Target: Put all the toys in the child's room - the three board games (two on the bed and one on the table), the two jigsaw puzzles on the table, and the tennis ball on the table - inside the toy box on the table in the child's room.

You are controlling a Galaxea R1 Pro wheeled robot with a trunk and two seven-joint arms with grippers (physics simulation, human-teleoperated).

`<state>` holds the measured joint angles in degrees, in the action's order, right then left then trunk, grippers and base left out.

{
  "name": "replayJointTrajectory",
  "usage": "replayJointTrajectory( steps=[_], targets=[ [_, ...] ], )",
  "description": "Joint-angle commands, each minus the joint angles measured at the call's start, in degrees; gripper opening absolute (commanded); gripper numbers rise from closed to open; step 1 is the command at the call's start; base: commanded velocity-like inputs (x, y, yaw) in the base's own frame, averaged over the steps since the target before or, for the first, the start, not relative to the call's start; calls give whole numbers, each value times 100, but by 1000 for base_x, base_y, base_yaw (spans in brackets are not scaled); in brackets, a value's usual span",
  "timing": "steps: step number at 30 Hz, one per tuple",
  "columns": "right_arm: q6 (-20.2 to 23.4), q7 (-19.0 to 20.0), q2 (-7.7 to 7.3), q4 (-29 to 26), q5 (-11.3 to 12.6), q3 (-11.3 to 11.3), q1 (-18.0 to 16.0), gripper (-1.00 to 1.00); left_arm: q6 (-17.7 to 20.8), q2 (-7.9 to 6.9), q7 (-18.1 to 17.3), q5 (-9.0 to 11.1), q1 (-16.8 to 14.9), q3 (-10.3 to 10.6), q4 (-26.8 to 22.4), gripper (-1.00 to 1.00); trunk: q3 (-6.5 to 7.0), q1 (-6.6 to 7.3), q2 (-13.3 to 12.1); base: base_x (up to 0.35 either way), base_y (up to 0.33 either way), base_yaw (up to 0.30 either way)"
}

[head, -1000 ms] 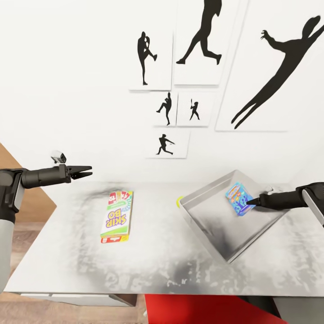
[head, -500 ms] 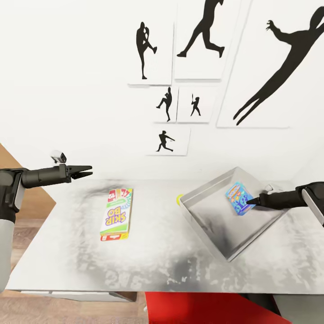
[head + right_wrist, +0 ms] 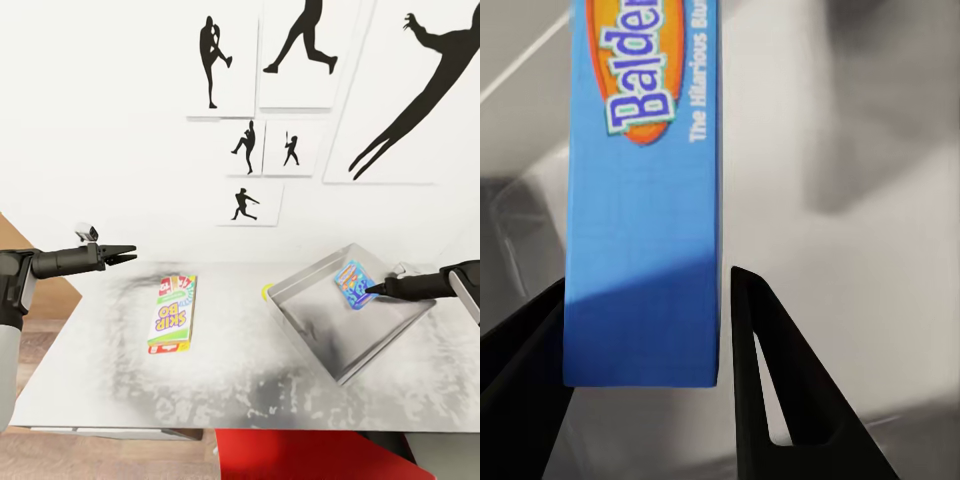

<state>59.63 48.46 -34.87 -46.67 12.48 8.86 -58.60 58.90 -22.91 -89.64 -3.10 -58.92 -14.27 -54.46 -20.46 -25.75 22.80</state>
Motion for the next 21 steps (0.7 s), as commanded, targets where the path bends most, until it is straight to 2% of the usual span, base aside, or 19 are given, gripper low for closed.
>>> replayJointTrajectory(
  steps=[1,21],
  targets=[
    [37,-23,-7,-1,53,20,-9,-100,60,-1,-36,-33,-5,-4,-3,100,-20,-3,12,0,0,0],
    [37,-265,-14,-7,54,23,-97,-100,62,0,-36,-27,-130,-6,-1,100,-209,-3,12,0,0,0]
  ],
)
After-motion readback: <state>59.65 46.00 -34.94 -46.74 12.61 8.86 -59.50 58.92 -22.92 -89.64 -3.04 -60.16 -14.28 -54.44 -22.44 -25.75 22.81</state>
